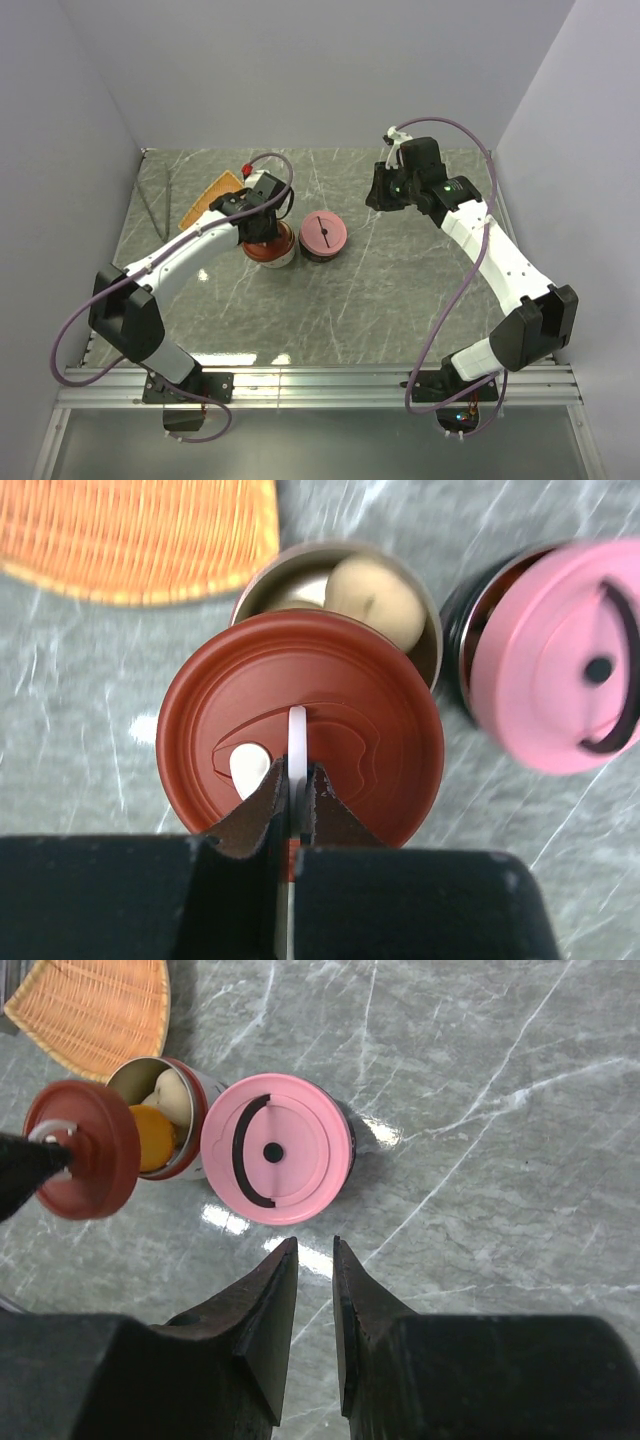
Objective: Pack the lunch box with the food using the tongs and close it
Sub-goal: Put the lid back on the lunch box
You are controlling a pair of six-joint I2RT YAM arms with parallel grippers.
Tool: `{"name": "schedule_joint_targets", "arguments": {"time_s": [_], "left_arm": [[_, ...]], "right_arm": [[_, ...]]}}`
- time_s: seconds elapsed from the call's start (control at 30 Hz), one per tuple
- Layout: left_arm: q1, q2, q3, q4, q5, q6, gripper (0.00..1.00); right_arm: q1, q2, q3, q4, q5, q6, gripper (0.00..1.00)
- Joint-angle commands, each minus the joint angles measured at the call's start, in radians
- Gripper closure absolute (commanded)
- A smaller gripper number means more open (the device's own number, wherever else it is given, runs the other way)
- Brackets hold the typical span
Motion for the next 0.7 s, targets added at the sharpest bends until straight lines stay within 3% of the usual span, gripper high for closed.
{"name": "schedule_joint_targets", "arguments": {"time_s": [0.0,0.33,0.67], "left_arm": [[0.025,0.025,0.056,0.085,0.022,0.052,1.0],[0.049,0.101,0.067,0.141,0.096,0.074,1.0],[0.048,0.168,0.094,0.141,0.07,0.071,1.0]], "right_arm": [[0.0,-0.037,0.001,0.029,0.009,-0.015,0.72],[0.001,-0.027,0.01,0.024,0.014,-0.02,0.72],[0.0,-0.023,0.013,0.021,0.017,-0.023,0.72]]}}
